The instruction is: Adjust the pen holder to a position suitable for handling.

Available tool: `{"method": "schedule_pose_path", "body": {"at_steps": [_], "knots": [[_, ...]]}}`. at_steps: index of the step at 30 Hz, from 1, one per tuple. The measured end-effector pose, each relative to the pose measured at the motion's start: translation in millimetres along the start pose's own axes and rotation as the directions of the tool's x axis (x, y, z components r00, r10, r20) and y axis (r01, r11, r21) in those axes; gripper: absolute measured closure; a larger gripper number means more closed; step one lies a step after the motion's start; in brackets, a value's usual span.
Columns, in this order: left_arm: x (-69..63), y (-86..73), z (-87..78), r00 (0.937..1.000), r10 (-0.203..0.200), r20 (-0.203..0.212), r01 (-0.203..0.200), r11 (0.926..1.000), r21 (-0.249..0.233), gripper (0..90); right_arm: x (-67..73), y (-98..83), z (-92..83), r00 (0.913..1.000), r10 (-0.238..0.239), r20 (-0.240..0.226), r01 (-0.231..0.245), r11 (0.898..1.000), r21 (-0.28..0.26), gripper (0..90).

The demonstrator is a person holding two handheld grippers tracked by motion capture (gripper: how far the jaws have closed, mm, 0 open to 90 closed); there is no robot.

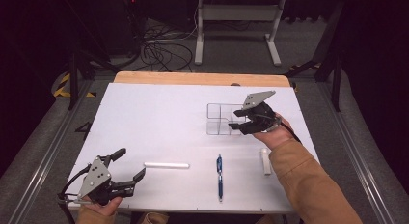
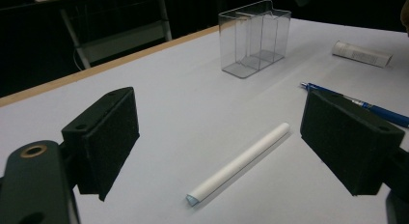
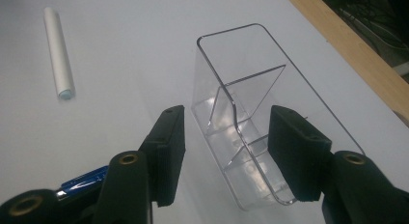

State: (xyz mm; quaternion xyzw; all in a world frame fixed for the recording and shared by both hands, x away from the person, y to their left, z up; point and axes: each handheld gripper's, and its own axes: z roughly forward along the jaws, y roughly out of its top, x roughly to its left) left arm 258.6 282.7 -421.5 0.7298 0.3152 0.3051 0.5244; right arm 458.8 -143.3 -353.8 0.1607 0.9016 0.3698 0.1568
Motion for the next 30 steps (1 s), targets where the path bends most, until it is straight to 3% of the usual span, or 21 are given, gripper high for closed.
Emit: {"method": "schedule_pose_path", "body": {"at_steps": [16,30], "knots": [[0.7,-0.1,-0.5,1.0,-0.008,-0.001,0.008,1.0,-0.002,14.8,-3.7,4.7,29.6,0.9975,-0.07,-0.001,0.07,0.992,0.101,57.7],[0.4,0.0,-0.8,0.9999,-0.012,0.001,0.012,0.9999,-0.004,14.8,-0.8,5.1,48.9,0.9962,-0.087,-0.003,0.087,0.986,0.144,63.0]]}}
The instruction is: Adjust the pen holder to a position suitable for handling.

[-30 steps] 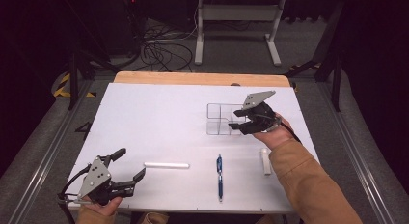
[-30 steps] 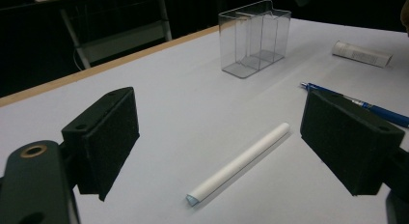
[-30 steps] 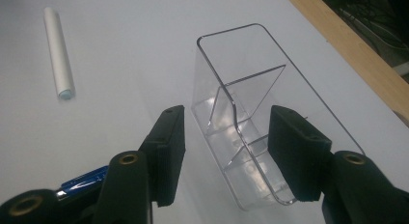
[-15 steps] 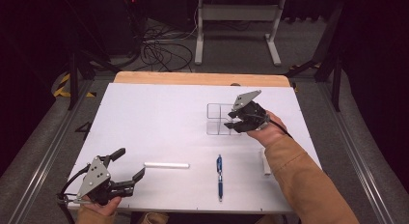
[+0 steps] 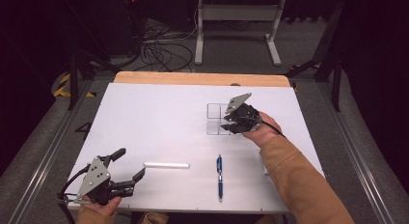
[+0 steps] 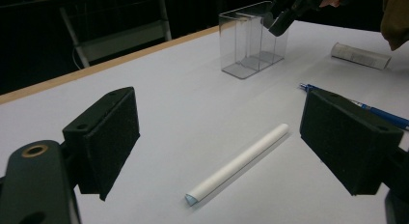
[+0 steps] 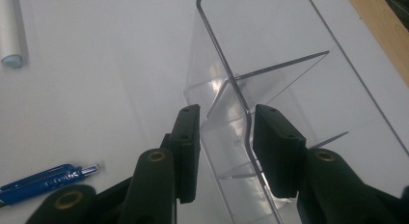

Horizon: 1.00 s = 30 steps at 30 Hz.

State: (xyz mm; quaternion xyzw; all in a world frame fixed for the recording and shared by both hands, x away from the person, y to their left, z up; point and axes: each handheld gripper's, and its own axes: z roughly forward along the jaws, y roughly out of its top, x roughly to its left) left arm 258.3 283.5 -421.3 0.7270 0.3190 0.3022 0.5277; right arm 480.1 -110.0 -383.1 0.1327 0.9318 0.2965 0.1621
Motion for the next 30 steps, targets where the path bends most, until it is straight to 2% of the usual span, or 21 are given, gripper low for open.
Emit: {"method": "schedule_pose_path", "body": {"at_steps": [3,5,6,12,13,14,15,17,21,23,24,27,30], "knots": [[0.8,0.1,-0.5,1.0,-0.002,-0.003,0.002,1.0,-0.002,14.9,0.4,0.2,3.9,1.0,0.002,0.002,-0.002,1.0,0.003,63.9],[1.1,-0.1,-0.4,1.0,-0.005,-0.003,0.005,1.0,-0.002,14.9,0.3,0.2,6.2,0.9998,-0.018,-0.001,0.018,1.0,0.018,64.5],[1.1,-0.1,-0.4,1.0,-0.005,-0.003,0.005,1.0,-0.002,14.9,1.0,0.8,7.2,0.9999,-0.011,0.008,0.01,1.0,0.019,64.6],[1.2,-0.2,-0.2,1.0,-0.008,0.001,0.008,1.0,-0.002,14.9,0.3,1.0,8.4,0.9993,-0.033,0.019,0.032,0.999,0.032,69.1],[1.2,-0.3,-0.2,1.0,-0.009,0.001,0.009,1.0,-0.002,15.0,1.0,1.1,9.1,0.9994,-0.02,0.029,0.02,1.0,0.023,70.4],[1.2,-0.2,-0.2,1.0,-0.009,0.001,0.009,1.0,-0.003,15.0,0.9,1.3,8.9,0.999,-0.028,0.034,0.027,0.999,0.028,71.3],[1.3,-0.2,-0.3,1.0,-0.009,0.001,0.009,1.0,-0.003,15.0,0.5,1.4,8.5,0.9981,-0.055,0.03,0.054,0.998,0.036,71.6],[1.3,-0.3,-0.1,0.9999,-0.011,0.001,0.011,0.9999,-0.003,15.0,1.2,1.8,8.7,0.9982,-0.05,0.033,0.049,0.998,0.034,71.7],[1.2,-0.8,0.8,0.9999,-0.015,0.007,0.015,0.9999,0.003,15.0,2.6,5.6,7.8,0.995,-0.092,0.038,0.09,0.994,0.058,73.4],[1.2,-0.7,0.5,0.9999,-0.015,0.007,0.015,0.9999,0.002,15.0,3.7,6.5,8.0,0.9951,-0.087,0.048,0.084,0.995,0.055,73.7],[1.4,-0.6,0.4,0.9999,-0.014,0.007,0.014,0.9999,0.001,15.0,3.5,7.0,7.2,0.9932,-0.109,0.041,0.106,0.992,0.067,74.4],[1.8,-0.9,0.6,0.9998,-0.016,0.009,0.016,0.9999,0.001,15.0,4.8,9.1,5.1,0.991,-0.129,0.035,0.128,0.99,0.053,79.2],[1.9,-0.9,0.7,0.9998,-0.017,0.01,0.017,0.9999,0.001,15.0,6.3,13.3,3.5,0.9879,-0.153,0.025,0.151,0.986,0.073,80.7]]}}
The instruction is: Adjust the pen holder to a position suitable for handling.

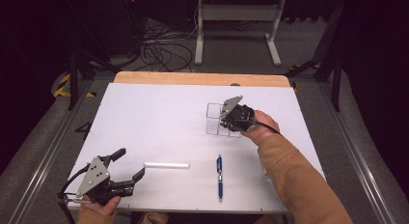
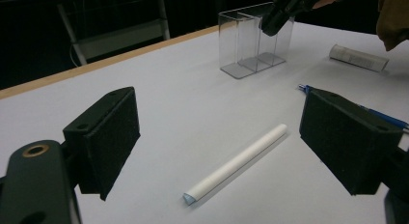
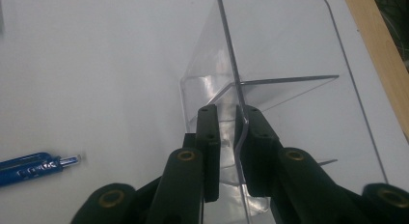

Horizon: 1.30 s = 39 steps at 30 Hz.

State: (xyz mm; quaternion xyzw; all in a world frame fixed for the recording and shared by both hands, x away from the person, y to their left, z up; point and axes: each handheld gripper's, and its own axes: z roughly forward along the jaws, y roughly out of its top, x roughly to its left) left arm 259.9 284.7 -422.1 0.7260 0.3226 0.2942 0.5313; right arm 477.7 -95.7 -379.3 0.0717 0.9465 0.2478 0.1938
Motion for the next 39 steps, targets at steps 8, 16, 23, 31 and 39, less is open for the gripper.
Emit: {"method": "schedule_pose_path", "body": {"at_steps": [8,16,23,31,39], "knots": [[0.0,0.0,0.0,1.0,-0.001,0.001,0.001,1.0,0.0,15.0,3.6,14.1,-8.4,0.9994,-0.028,-0.018,0.028,1.0,-0.004,86.9],[0.1,0.0,-0.1,1.0,0.001,0.002,-0.001,1.0,0.001,15.0,9.6,36.0,-16.6,0.9972,-0.06,-0.044,0.058,0.997,-0.054,85.4],[0.3,-0.2,-0.3,1.0,0.0,0.005,0.0,1.0,0.002,15.0,21.6,54.1,-11.1,0.9913,-0.092,-0.094,0.085,0.994,-0.069,85.2],[0.2,-0.4,-0.4,1.0,0.001,0.004,-0.001,1.0,0.005,15.1,31.9,65.8,1.1,0.9847,-0.115,-0.131,0.107,0.992,-0.062,85.1],[0.0,-0.9,0.2,1.0,0.0,0.007,-0.001,0.9999,0.011,15.1,36.7,70.3,11.8,0.9794,-0.123,-0.16,0.117,0.992,-0.043,84.9]]}}
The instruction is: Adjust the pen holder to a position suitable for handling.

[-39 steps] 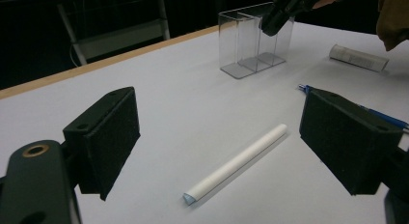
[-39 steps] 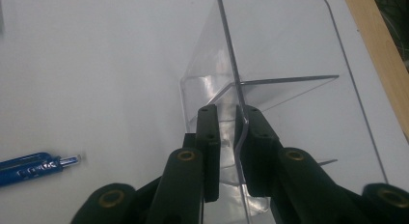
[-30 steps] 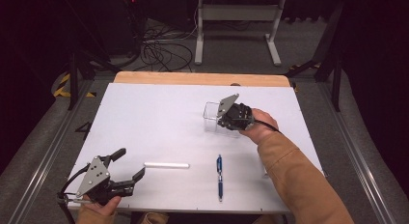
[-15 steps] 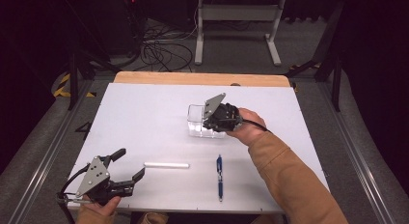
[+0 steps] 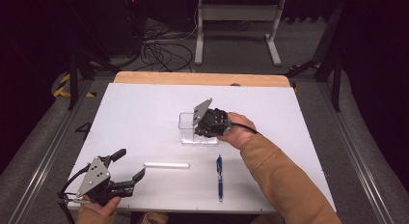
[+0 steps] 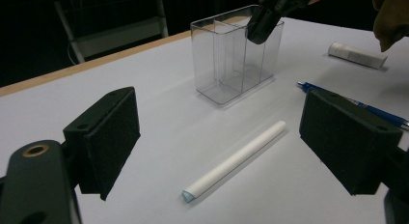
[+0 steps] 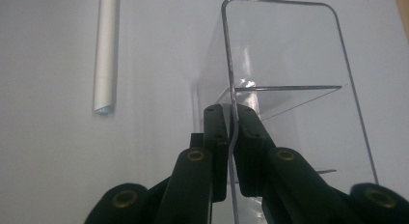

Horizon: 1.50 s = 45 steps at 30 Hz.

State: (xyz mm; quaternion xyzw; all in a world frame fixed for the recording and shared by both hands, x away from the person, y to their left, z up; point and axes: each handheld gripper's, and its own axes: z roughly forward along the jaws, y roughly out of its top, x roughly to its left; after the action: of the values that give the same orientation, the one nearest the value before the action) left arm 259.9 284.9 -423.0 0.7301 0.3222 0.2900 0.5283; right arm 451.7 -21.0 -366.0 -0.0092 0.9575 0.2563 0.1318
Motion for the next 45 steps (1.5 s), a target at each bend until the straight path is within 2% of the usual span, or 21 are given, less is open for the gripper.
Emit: {"method": "schedule_pose_path", "body": {"at_steps": [18,21,24,25,26,28,30,31,37,45], "knots": [[-0.4,-0.5,1.2,1.0,0.001,0.003,-0.001,1.0,0.008,15.2,0.7,0.2,3.2,0.9999,0.012,-0.002,-0.012,1.0,0.005,83.5],[-0.5,-0.5,1.2,1.0,0.001,0.003,-0.001,1.0,0.008,15.1,1.9,-0.1,2.2,0.9998,0.021,-0.001,-0.021,1.0,-0.009,82.6],[-0.8,-0.4,1.0,1.0,0.0,0.004,0.0,1.0,0.008,15.2,0.6,-0.2,-3.9,0.999,0.046,0.001,-0.045,0.998,-0.049,74.9],[-0.8,-0.4,0.9,1.0,0.001,0.004,-0.001,1.0,0.009,15.2,0.2,-1.3,-10.2,0.9978,0.065,0.005,-0.065,0.995,-0.076,69.2],[-0.6,-0.4,1.0,1.0,0.003,0.002,-0.003,1.0,0.007,15.2,0.2,-1.3,-10.2,0.9978,0.065,0.005,-0.065,0.995,-0.076,69.2],[-0.4,-0.5,1.0,1.0,0.0,0.002,0.0,1.0,0.007,15.1,0.7,-2.6,-18.0,0.996,0.089,0.013,-0.087,0.991,-0.101,59.9],[-0.3,-0.4,1.0,1.0,0.0,0.001,0.0,1.0,0.006,15.2,1.9,-3.7,-27.4,0.9921,0.126,0.004,-0.124,0.984,-0.129,51.9],[-0.2,-0.3,1.0,1.0,0.0,0.002,0.0,1.0,0.007,15.1,5.6,-4.7,-37.4,0.9892,0.146,0.011,-0.142,0.975,-0.168,44.7],[-1.4,0.1,1.7,1.0,0.003,0.004,-0.003,0.9999,0.011,15.2,16.4,-7.5,-57.2,0.9847,0.174,0.007,-0.168,0.96,-0.224,35.1],[-1.1,0.2,2.9,1.0,-0.004,0.005,0.004,0.9999,0.01,15.1,25.8,-13.9,-71.1,0.9766,0.214,0.016,-0.202,0.942,-0.268,23.1]]}}
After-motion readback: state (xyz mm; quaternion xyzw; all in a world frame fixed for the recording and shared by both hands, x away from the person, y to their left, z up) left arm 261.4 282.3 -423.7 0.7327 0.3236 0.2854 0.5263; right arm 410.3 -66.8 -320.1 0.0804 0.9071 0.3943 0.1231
